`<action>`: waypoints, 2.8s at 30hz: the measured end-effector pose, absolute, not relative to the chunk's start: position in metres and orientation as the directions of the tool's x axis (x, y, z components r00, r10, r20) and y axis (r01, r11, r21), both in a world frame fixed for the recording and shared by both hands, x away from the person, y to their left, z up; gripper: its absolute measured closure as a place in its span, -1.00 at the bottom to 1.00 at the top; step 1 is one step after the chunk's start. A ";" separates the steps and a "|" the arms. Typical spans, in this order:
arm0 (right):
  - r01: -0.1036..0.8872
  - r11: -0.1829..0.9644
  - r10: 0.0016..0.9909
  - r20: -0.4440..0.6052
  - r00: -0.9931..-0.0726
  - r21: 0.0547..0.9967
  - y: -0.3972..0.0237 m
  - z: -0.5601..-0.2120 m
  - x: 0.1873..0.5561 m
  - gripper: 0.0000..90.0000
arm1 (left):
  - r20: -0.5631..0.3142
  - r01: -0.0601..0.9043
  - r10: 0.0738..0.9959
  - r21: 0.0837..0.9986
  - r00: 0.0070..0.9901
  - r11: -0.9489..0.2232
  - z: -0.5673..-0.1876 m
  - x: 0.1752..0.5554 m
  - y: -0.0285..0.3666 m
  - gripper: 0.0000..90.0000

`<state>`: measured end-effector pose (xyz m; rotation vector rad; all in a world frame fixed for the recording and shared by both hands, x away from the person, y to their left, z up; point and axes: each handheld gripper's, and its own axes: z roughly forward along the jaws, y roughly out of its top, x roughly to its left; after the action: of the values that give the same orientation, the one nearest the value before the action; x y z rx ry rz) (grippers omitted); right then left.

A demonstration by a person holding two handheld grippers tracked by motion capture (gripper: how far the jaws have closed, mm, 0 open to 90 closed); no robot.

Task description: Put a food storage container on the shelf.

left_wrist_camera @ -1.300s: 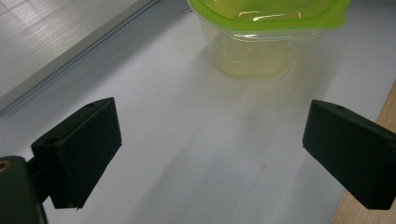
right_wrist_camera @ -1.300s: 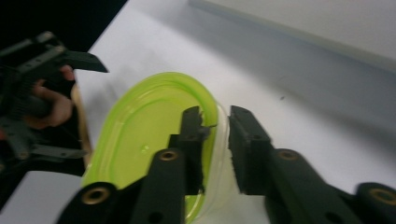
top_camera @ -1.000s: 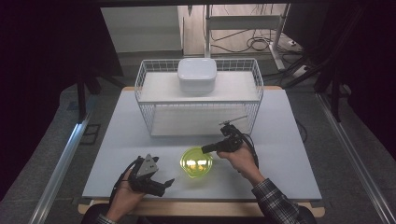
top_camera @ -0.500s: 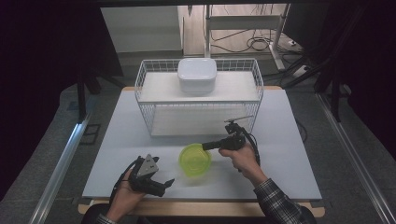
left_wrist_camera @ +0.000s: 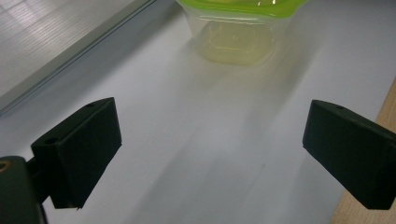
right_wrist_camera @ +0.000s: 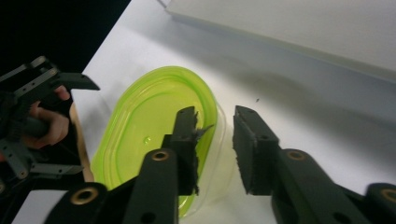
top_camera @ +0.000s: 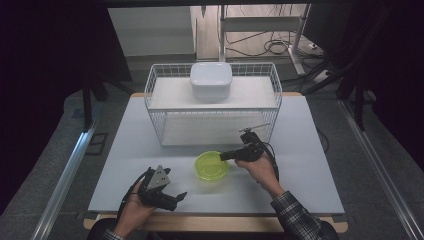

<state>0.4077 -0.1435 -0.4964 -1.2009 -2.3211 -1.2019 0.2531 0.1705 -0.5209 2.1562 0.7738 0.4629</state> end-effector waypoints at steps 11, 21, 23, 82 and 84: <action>0.815 0.282 0.562 0.602 -0.568 0.506 -0.147 -0.500 0.402 0.56 | 0.072 0.373 0.656 0.774 0.751 -0.512 -0.521 0.253 0.170 -0.91; 0.837 0.271 0.511 0.666 -0.543 0.475 -0.146 -0.498 0.401 0.82 | 0.073 0.371 0.656 0.775 0.751 -0.511 -0.521 0.253 0.170 -0.91; 0.835 0.268 0.511 0.664 -0.546 0.481 -0.146 -0.497 0.400 0.82 | 0.072 0.372 0.657 0.775 0.750 -0.510 -0.521 0.253 0.170 -0.91; 0.635 -0.113 0.546 0.582 -0.603 0.764 -0.139 -0.249 0.479 0.82 | 0.052 0.383 0.666 0.784 0.744 -0.488 -0.519 0.253 0.173 -0.91; 0.639 -0.121 0.570 0.580 -0.582 0.760 -0.134 -0.249 0.489 0.82 | 0.049 0.384 0.664 0.783 0.746 -0.489 -0.519 0.254 0.174 -0.91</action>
<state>0.4888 -0.1341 -0.2493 -1.4079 -2.0428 -1.8312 0.2536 0.1735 -0.5194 2.1381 0.7852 0.4449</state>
